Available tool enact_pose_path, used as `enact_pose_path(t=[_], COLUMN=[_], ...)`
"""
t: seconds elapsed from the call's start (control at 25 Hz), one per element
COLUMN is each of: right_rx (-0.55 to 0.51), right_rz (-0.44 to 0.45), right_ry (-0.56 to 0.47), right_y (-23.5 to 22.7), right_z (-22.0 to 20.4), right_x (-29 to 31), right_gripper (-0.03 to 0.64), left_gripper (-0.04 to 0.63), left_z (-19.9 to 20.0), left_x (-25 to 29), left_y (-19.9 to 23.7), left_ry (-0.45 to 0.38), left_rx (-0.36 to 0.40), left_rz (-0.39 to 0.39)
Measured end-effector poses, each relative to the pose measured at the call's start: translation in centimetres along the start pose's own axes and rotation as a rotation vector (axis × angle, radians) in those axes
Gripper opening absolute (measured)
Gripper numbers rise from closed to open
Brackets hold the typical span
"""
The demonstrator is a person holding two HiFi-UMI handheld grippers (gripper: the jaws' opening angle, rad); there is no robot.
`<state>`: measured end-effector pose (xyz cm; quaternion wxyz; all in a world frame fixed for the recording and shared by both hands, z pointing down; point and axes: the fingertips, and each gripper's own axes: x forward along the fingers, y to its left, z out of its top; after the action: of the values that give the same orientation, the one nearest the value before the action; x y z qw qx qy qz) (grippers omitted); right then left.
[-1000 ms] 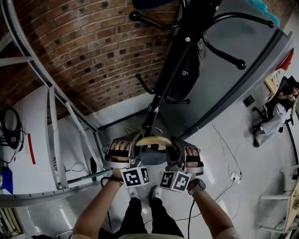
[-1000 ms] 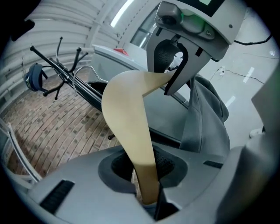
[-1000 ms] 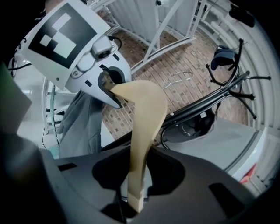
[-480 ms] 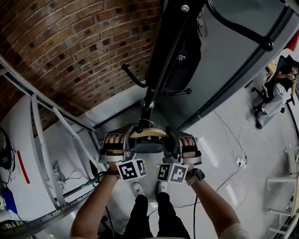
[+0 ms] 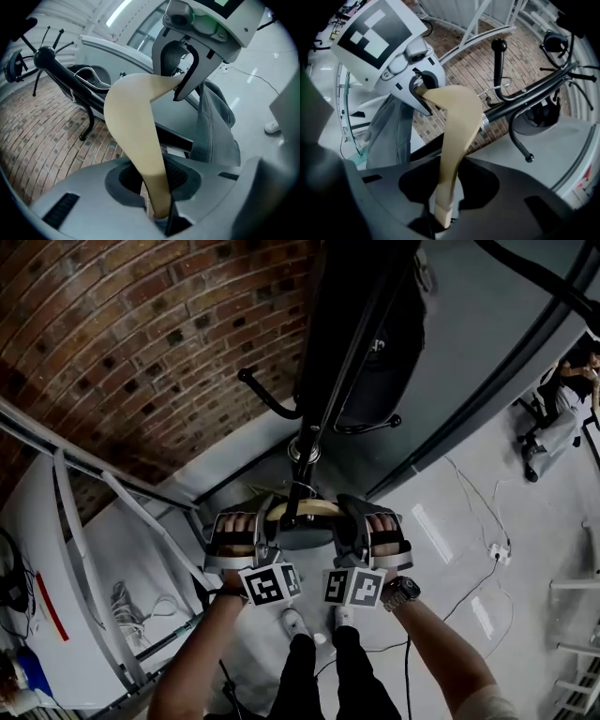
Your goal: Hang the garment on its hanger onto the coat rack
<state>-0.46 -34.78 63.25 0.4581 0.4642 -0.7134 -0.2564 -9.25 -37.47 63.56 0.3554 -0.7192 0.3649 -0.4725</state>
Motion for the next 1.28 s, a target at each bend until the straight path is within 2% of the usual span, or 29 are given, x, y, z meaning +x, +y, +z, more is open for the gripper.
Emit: enact_pose_path(t=[0.28,0.52,0.64,0.68,0.72,0.76,0.8,0.88,1.0,1.12,1.28], right_rx=[-0.017,-0.042,-0.037,-0.035,-0.032,-0.031,-0.031,-0.029,0.029,0.169,0.257], right_rz=[-0.002,-0.012,0.012,0.034,0.061,0.084,0.097,0.094,0.087,0.08,0.065], right_ry=[0.019,0.049,0.067,0.07,0.072,0.073,0.072,0.058,0.003,-0.07,-0.118], right_y=[0.5,0.4,0.4,0.6,0.8,1.1,1.3,1.4,0.9,-0.2,-0.6], right_z=[-0.2,-0.3,-0.3,-0.4,-0.4,-0.4,-0.3,0.1,0.6,1.5,2.1], right_x=[1.4,2.3,2.8,2.8,2.9,3.0,3.0,2.9,1.9,-0.2,-3.7], right_gripper=[0.104,0.104,0.104,0.113,0.15,0.227,0.255,0.255,0.255,0.255,0.253], left_gripper=[0.077,0.077,0.077,0.077,0.086,0.113,0.133,0.158,0.181,0.267,0.276], left_z=[-0.9,-1.4,-1.6,-1.5,-1.5,-1.6,-1.9,-2.2,-1.8,-1.7,-1.3], left_x=[1.8,2.7,3.1,3.1,3.2,3.2,3.1,2.5,1.6,-0.2,-2.6], left_y=[-0.2,0.1,0.0,-0.2,-0.4,-0.6,-0.9,-0.8,0.7,1.4,0.8], left_ry=[0.026,0.05,0.057,0.052,0.048,0.05,0.059,0.073,0.065,0.048,0.001], left_rx=[0.003,0.038,0.054,0.059,0.064,0.071,0.08,0.095,0.053,-0.03,-0.019], left_rz=[0.015,0.041,0.018,-0.003,-0.026,-0.049,-0.067,-0.074,-0.014,0.058,0.145])
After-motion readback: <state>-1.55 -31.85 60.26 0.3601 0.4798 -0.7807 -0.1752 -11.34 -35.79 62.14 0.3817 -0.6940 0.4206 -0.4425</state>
